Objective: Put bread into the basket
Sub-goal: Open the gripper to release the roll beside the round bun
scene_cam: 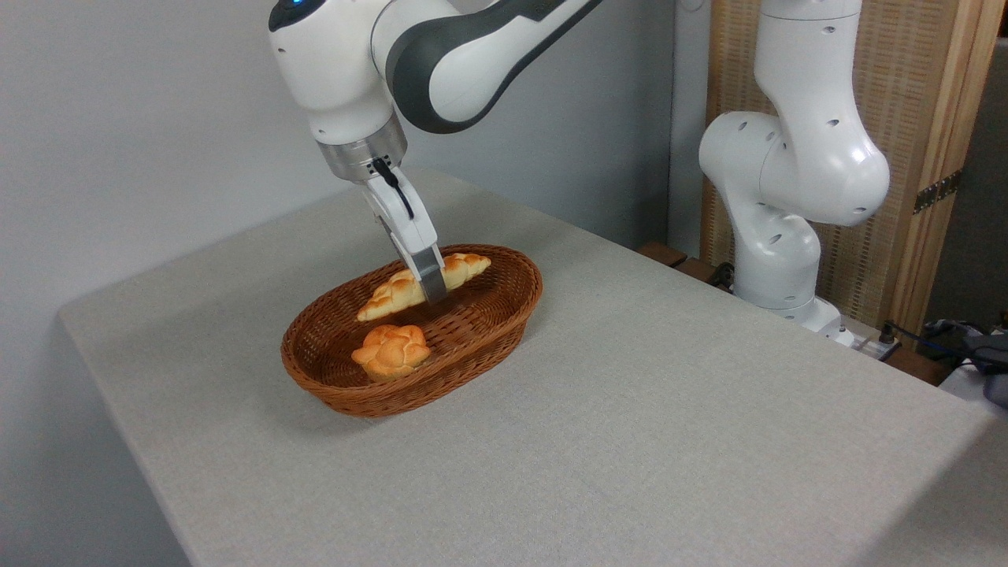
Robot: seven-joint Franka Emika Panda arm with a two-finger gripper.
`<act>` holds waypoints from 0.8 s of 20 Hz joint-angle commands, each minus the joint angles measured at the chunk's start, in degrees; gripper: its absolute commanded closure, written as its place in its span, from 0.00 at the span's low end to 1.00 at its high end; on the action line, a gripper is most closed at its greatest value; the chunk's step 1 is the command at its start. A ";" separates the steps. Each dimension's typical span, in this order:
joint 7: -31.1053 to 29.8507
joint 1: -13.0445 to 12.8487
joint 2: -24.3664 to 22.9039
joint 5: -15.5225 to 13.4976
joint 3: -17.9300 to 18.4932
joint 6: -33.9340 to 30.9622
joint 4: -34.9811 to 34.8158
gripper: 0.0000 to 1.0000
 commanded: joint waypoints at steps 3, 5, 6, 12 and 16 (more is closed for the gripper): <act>-0.53 -0.25 -0.81 -0.41 0.22 -0.48 -0.35 0.00; -0.44 -0.16 -0.99 -0.32 0.31 -0.48 -0.26 0.00; -0.35 -0.16 -1.16 0.11 0.49 -0.48 -0.17 0.00; -0.70 0.45 -1.96 7.68 2.23 -1.71 6.40 0.00; -0.70 0.37 -1.78 7.85 7.24 -2.33 11.42 0.00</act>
